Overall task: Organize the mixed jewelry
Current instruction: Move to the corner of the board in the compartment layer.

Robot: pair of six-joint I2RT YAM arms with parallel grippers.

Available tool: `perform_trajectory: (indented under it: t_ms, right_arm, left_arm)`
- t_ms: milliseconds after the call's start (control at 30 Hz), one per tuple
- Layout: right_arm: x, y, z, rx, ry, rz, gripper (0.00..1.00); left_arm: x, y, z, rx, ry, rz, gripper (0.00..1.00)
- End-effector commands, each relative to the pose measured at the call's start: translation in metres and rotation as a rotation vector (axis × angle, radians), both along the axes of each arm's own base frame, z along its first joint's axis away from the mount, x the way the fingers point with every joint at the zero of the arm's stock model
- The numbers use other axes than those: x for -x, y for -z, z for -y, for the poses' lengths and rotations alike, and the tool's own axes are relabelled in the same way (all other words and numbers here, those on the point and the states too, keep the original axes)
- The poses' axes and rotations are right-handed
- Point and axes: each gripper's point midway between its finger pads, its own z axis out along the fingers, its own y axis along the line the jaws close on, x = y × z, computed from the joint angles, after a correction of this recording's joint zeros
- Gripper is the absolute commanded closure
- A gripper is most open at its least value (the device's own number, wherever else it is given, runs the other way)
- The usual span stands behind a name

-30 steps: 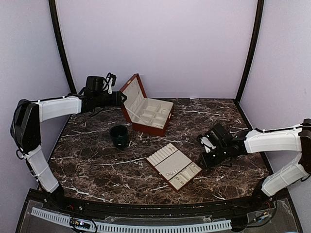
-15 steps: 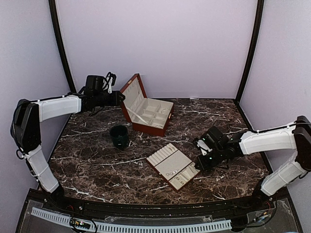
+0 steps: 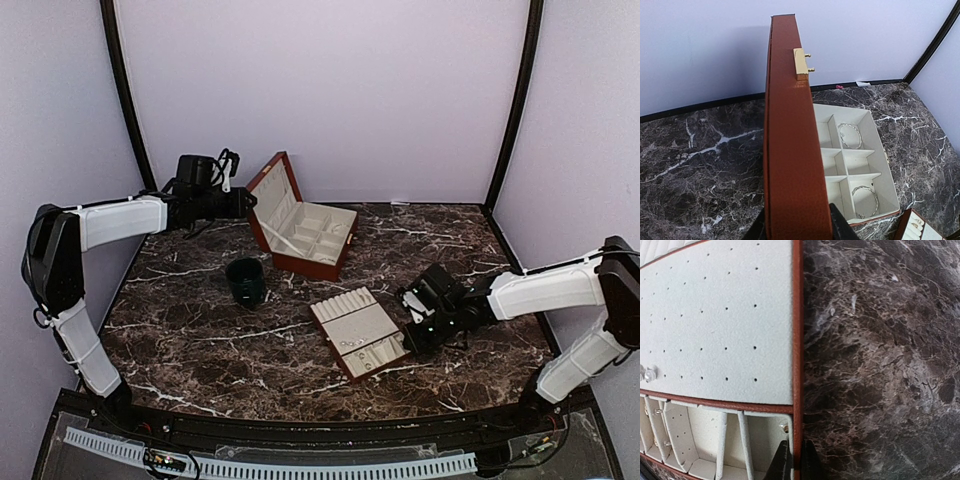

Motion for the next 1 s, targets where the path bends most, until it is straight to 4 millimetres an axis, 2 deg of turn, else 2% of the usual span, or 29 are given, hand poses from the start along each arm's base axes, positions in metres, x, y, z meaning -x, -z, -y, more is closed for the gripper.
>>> perform_trajectory:
  t_ms: [0,233,300,667,967]
  right_arm:
    - [-0.005,-0.007,0.011,0.038,0.069,0.033,0.99]
    - [-0.011,-0.005,0.037,0.121,0.210,0.050,1.00]
    - [-0.016,-0.006,0.046,0.144,0.264,0.056,1.00]
    - [-0.054,0.001,0.114,0.245,0.572,0.063,1.00]
    - [-0.099,0.000,0.173,0.292,0.754,0.088,1.00]
  left_arm:
    - [-0.007,-0.018,-0.004,-0.024,-0.010,0.053,0.71]
    - [-0.012,-0.022,-0.018,-0.044,-0.060,0.075,0.79]
    - [-0.012,-0.025,-0.018,-0.044,-0.053,0.084,0.88]
    - [0.011,-0.032,0.019,0.029,0.205,0.103,1.00]
    - [0.048,-0.032,0.050,0.089,0.484,0.072,1.00]
